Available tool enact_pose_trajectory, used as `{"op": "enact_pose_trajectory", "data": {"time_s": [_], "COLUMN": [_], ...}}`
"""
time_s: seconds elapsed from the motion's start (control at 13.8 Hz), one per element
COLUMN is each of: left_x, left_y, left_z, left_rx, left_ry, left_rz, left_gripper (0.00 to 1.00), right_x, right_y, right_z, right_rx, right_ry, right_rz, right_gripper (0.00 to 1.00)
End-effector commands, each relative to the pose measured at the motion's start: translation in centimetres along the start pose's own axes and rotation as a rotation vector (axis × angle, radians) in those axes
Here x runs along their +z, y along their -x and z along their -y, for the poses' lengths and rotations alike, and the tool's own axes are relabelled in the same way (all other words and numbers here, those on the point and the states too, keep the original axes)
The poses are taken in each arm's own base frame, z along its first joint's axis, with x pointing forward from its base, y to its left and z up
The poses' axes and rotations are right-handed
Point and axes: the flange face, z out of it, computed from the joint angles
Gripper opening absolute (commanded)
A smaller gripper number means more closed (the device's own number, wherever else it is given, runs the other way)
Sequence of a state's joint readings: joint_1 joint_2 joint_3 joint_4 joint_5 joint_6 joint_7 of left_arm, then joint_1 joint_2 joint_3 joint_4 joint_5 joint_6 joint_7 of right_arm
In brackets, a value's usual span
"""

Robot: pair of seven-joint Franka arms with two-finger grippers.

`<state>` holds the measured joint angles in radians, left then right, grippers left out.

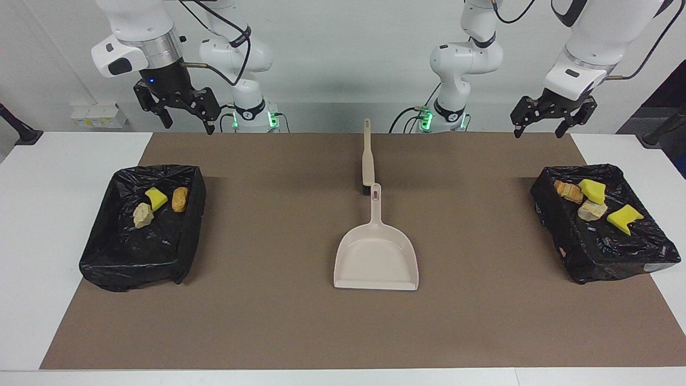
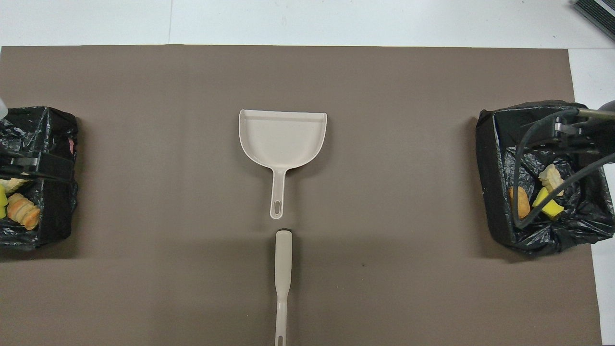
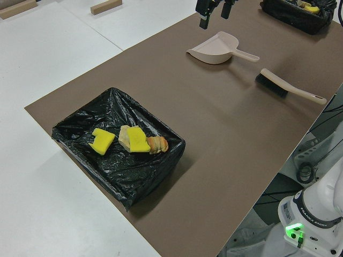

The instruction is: Sweep and dump trash in bin

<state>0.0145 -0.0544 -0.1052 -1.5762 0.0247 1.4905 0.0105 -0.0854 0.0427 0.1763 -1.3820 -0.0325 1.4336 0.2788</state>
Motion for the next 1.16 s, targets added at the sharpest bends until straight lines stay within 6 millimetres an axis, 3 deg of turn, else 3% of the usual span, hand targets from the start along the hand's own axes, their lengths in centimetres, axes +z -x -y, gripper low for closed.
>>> {"op": "enact_pose_trajectory", "data": {"time_s": [0.0,0.29,1.09], "left_x": [-0.2,-0.9,-0.9], "left_y": [-0.2,-1.7,-1.5], "left_z": [0.7,1.0,0.6], "left_rx": [-0.001,-0.009,0.003], "left_ry": [0.025,0.025,0.058], "left_rz": [0.004,-0.123,-0.114], "left_gripper": [1.00,1.00,1.00], "right_x": [-0.2,-0.2,-0.2], "right_y": [0.0,0.0,-0.1], "right_z": [-0.3,-0.3,-0.3], "right_rx": [-0.010,-0.008,-0.008], "right_ry": [-0.003,-0.002,-0.003], "right_rz": [-0.012,-0.013,-0.012], "right_gripper": [1.00,1.00,1.00]}}
